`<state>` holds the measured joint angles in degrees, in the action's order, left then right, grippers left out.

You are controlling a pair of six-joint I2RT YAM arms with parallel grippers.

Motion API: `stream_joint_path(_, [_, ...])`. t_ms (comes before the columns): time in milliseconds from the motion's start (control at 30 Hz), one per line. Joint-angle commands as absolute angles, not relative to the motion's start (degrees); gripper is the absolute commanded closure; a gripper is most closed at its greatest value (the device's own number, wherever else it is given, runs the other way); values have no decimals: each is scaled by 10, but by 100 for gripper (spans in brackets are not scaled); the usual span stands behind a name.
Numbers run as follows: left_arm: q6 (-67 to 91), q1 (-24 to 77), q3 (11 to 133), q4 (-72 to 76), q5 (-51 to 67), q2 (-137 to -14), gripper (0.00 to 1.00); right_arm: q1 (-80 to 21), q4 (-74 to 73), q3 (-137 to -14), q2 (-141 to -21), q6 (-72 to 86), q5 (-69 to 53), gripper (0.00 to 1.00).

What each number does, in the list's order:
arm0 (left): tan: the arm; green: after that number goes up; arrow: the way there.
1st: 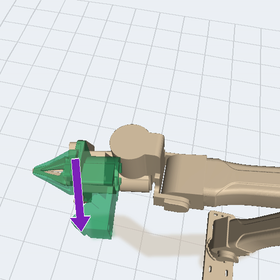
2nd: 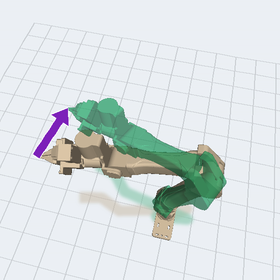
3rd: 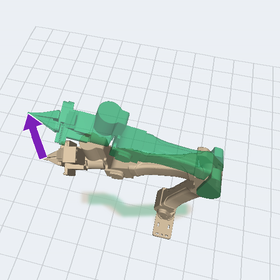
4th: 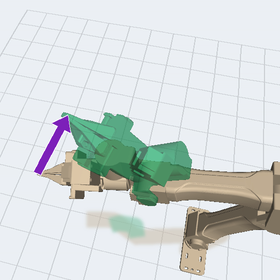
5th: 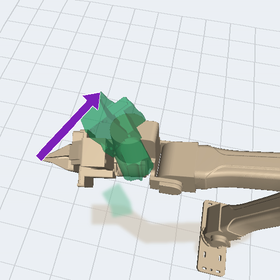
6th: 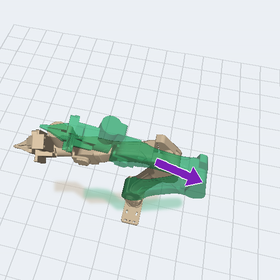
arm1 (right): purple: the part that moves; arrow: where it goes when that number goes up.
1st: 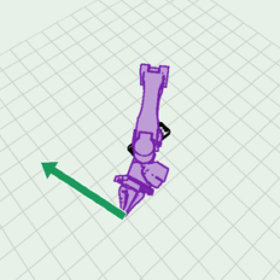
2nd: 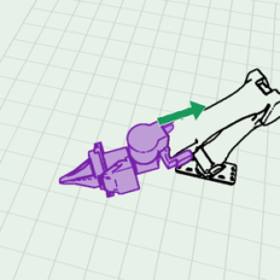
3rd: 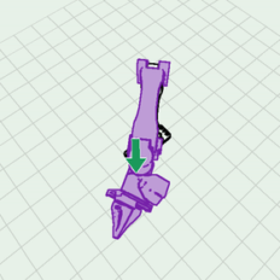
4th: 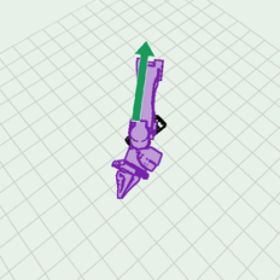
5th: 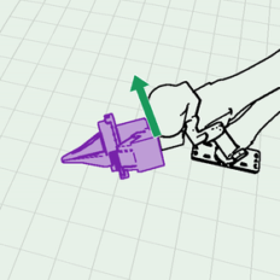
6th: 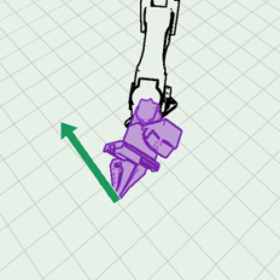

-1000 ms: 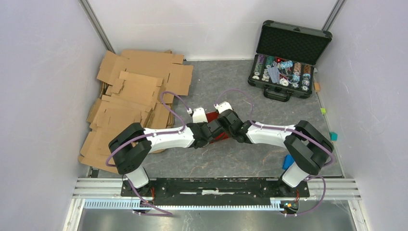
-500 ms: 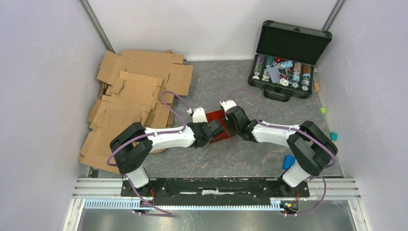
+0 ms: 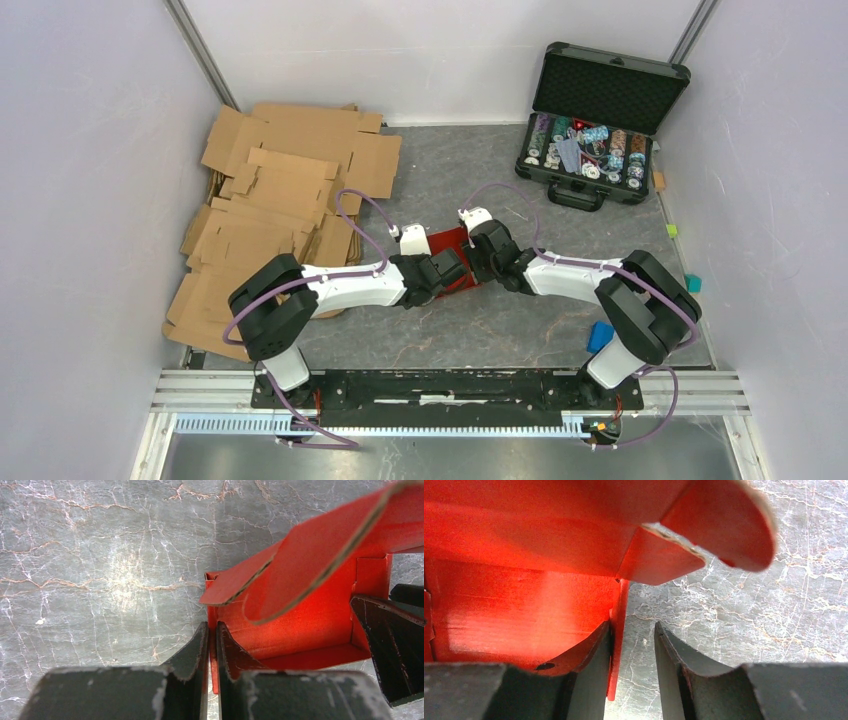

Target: Fold the paper box

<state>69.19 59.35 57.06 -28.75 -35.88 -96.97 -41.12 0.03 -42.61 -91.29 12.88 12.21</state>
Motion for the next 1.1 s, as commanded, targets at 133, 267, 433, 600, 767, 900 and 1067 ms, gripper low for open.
stream_joint_path(133, [683,597,581,-311,-382,-971,98,-404,31,-425,-904,152,137,44])
stream_joint_path(267, [685,597,578,-312,-385,-970,98,-394,62,-399,-880,163,100,38])
stream_joint_path(433, [686,597,578,-312,-386,-968,98,-389,47,-399,-878,152,94,45])
stream_joint_path(600, [687,597,578,-312,-385,-966,98,-391,31,-401,-881,139,113,59])
stream_joint_path(767, [687,597,578,-312,-385,-966,98,-407,-5,-425,-902,119,176,87])
stream_joint_path(900, [686,597,581,-312,-384,-968,98,-429,-34,-439,-913,110,260,100])
stream_joint_path(1067, [682,597,588,-312,-384,-975,98,-449,-63,-458,-932,104,350,100])
